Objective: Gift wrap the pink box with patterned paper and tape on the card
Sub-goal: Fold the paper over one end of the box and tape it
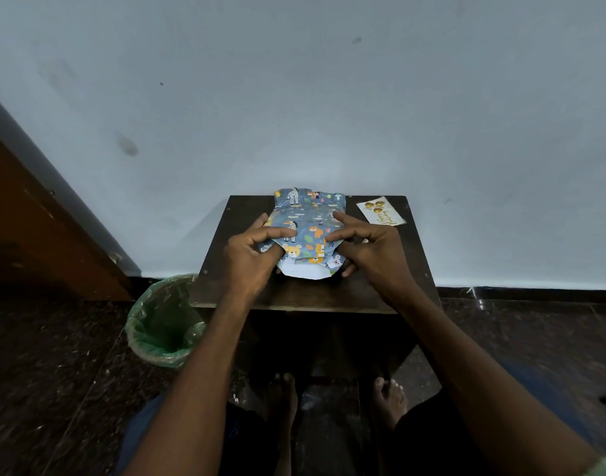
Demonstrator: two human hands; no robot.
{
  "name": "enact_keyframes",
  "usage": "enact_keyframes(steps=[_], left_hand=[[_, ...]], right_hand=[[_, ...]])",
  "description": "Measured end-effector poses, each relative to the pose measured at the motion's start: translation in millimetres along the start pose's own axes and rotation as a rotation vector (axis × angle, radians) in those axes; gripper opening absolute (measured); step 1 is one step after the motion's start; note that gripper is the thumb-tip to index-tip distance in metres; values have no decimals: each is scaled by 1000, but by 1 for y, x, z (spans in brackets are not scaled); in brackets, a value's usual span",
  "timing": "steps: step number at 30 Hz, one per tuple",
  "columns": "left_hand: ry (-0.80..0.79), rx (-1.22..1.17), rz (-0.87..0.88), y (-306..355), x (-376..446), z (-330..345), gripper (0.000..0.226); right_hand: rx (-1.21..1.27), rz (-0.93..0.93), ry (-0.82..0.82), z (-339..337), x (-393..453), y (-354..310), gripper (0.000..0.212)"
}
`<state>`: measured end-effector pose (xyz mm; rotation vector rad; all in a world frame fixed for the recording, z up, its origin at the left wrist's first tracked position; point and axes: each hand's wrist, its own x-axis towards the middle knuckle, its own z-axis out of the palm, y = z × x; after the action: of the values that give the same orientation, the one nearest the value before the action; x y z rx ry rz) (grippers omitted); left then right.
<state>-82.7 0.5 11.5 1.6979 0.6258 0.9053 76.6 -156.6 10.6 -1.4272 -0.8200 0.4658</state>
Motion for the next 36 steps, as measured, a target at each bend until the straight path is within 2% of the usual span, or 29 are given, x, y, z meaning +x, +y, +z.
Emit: enact_keyframes(steps=[6,10,15,18,20,23,31,36], left_hand=[[-58,100,82,3,3,-7,44],[-126,181,157,-3,7,-14,41],[-166,147,118,2,6,-13,40],[-206,122,85,4,1,-9,33],[-211,89,49,6,0,-6,33],[-171,18,2,9,-1,-1,36],[-154,-110,0,9,0,7,31],[-146,-135,10,4,5,7,30]], right_hand=[[-56,-34,21,0,0,5,21],[-227,-135,38,-4,1,7,27],[-242,-143,-8,-3,-1,6,30],[-437,-314,111,2,-3,7,34],[-474,-330,175,6,-3,7,35],[-461,-318,187,7,-1,8,34],[-134,-182,193,13,-4,4,33],[-200,-270,178,12,-4,-1,32]])
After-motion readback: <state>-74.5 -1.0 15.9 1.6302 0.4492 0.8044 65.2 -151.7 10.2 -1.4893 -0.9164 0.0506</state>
